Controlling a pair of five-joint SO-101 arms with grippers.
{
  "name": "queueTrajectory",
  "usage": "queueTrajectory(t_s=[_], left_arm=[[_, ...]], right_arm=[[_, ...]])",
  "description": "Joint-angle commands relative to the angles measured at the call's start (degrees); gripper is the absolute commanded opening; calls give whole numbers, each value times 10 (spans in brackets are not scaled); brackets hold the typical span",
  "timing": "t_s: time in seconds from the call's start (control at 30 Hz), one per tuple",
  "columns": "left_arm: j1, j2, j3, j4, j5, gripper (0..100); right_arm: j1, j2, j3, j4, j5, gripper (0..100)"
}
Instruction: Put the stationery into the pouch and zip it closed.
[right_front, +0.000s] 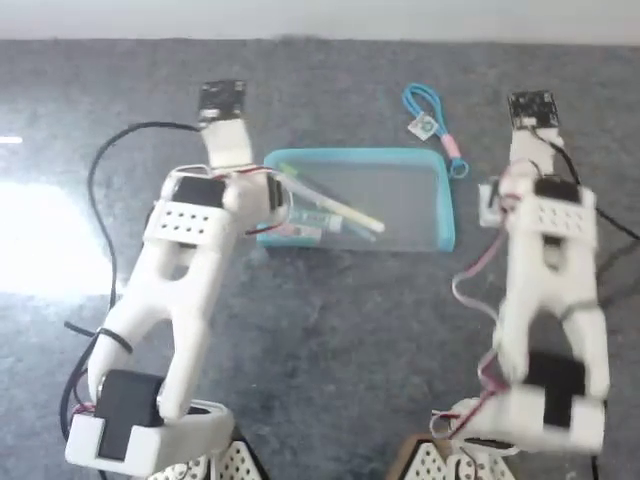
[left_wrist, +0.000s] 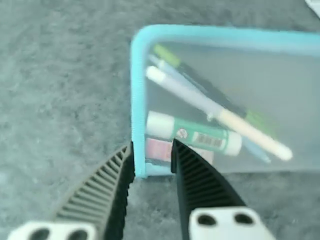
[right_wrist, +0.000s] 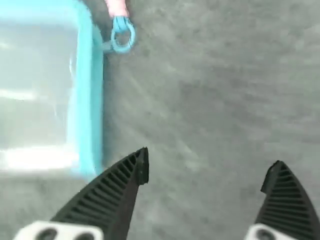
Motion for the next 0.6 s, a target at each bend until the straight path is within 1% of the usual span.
queueTrajectory(t_s=[0.0, 0.1, 0.2, 0.37, 0.47, 0.57], left_arm=[[-32, -5, -14, -15, 12, 109], [-50, -5, 7, -17, -2, 109], [-65, -5, 30, -40, -11, 109], [-74, -5, 52, -78, -26, 109], [-74, -5, 52, -78, -28, 109], [-74, -5, 52, -79, -28, 109]], right_arm=[[-51, 120, -123, -12, -74, 365], [-88, 202, -185, 4, -70, 365], [-112, 239, -221, 49, -42, 366], [-125, 242, -226, 111, -39, 366], [-131, 242, -226, 138, -40, 366], [-158, 242, -221, 166, -37, 366]])
